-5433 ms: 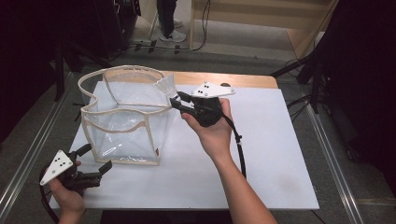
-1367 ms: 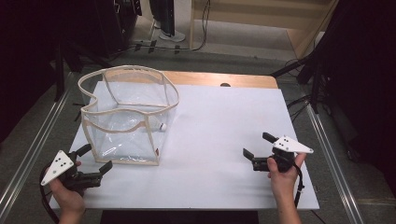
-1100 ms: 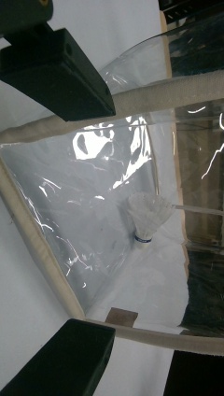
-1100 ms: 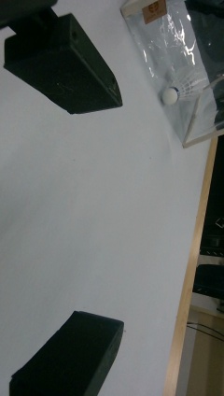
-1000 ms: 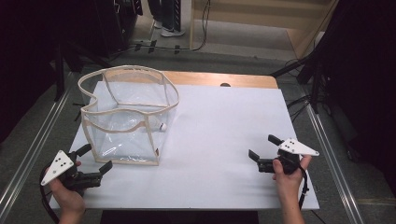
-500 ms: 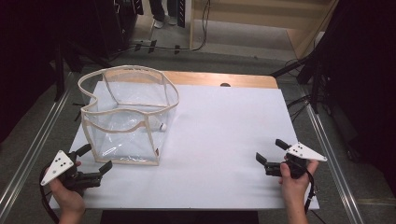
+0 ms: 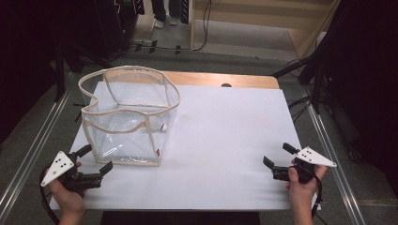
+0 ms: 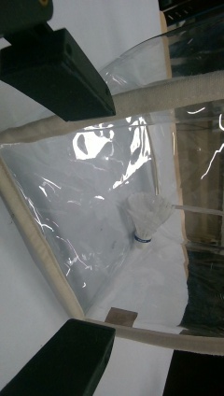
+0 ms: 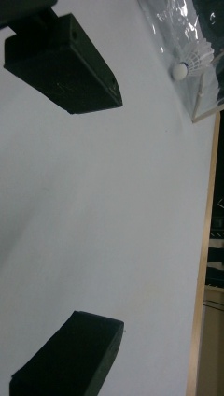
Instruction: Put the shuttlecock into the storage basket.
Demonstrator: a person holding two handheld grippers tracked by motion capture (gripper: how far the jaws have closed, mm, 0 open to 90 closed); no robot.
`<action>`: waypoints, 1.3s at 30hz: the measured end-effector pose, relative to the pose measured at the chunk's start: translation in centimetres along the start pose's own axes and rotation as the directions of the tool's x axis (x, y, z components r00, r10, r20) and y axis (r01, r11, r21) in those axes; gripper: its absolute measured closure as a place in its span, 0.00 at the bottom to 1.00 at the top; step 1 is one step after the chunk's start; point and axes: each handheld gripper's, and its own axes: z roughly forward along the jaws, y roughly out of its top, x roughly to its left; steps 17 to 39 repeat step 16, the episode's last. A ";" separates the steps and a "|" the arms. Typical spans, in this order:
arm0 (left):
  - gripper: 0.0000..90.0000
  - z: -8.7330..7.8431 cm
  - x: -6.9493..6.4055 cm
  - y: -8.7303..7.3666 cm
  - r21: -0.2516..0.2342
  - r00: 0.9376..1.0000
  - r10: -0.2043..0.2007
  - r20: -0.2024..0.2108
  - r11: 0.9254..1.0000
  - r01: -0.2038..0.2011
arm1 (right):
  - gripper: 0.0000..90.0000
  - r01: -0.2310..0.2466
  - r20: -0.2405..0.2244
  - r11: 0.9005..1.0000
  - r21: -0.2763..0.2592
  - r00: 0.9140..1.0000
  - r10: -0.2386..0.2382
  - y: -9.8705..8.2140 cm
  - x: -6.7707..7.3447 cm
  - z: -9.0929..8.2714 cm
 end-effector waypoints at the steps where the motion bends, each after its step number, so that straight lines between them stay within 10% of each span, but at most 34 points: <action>1: 0.00 0.0 0.0 0.0 0.000 1.000 0.001 0.000 1.000 -0.001 | 0.00 0.001 0.003 1.000 -0.004 1.000 -0.001 0.0 0.0 0.0; 39: 0.00 0.0 0.0 0.0 -0.001 1.000 -0.002 0.000 1.000 0.002 | 0.00 -0.018 0.026 1.000 -0.022 0.999 0.019 -0.6 -0.6 -0.6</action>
